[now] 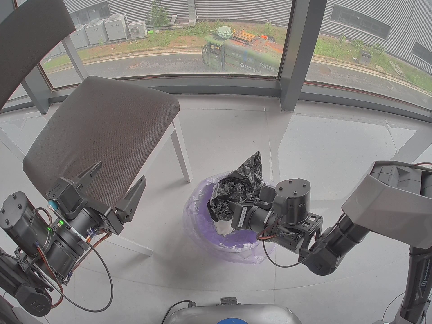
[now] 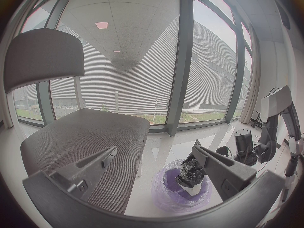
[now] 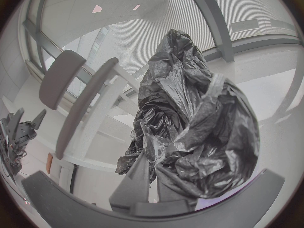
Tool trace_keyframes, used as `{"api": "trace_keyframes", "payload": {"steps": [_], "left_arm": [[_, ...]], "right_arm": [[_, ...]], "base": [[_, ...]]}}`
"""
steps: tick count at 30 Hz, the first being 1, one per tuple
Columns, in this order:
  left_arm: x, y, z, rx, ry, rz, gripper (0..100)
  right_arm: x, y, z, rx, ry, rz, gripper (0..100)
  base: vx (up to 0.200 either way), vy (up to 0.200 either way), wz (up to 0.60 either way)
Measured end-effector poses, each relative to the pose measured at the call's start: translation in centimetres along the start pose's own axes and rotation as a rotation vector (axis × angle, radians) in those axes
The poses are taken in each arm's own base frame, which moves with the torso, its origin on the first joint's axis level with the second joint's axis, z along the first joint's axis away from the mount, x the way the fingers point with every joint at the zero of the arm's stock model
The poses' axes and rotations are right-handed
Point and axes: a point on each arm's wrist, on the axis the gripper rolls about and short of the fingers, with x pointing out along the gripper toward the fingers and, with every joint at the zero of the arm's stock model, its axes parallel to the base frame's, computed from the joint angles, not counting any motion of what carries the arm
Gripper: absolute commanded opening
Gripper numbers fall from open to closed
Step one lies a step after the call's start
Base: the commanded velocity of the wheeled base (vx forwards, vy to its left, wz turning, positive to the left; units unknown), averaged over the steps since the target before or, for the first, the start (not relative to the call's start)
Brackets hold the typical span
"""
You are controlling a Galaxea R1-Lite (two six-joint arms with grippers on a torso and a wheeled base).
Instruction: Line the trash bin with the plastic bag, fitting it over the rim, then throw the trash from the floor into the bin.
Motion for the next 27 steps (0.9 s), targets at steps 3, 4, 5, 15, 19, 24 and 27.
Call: {"api": "trace_keyframes", "payload": {"steps": [3, 4, 5, 15, 19, 24, 27], "left_arm": [[0.0, 0.0, 0.0, 0.0, 0.001, 0.0, 100], [0.0, 0.0, 0.0, 0.0, 0.001, -0.001, 100], [0.0, 0.0, 0.0, 0.0, 0.001, -0.001, 100], [0.0, 0.0, -0.1, 0.0, 0.005, 0.0, 100], [0.0, 0.0, -0.1, 0.001, 0.006, 0.0, 100], [0.0, 0.0, -0.1, 0.001, 0.006, 0.0, 100], [0.0, 0.0, -0.2, 0.001, 0.008, -0.001, 100]], "right_arm": [[0.6, -0.9, -0.3, 0.004, 0.004, -0.021, 0], [0.8, -1.2, -0.3, 0.006, 0.005, -0.027, 0], [1.0, -1.5, -0.4, 0.006, 0.007, -0.034, 0], [2.4, -3.6, -1.4, 0.016, 0.05, -0.092, 0], [3.2, -4.0, -1.8, 0.019, 0.045, -0.102, 0], [4.4, -4.5, -2.1, 0.024, 0.01, -0.135, 0], [5.4, -4.7, -1.8, 0.049, -0.048, -0.154, 0]], "base": [[0.0, 0.0, 0.0], [0.0, 0.0, 0.0], [0.0, 0.0, 0.0], [0.0, 0.0, 0.0], [0.0, 0.0, 0.0], [0.0, 0.0, 0.0], [0.0, 0.0, 0.0]]}}
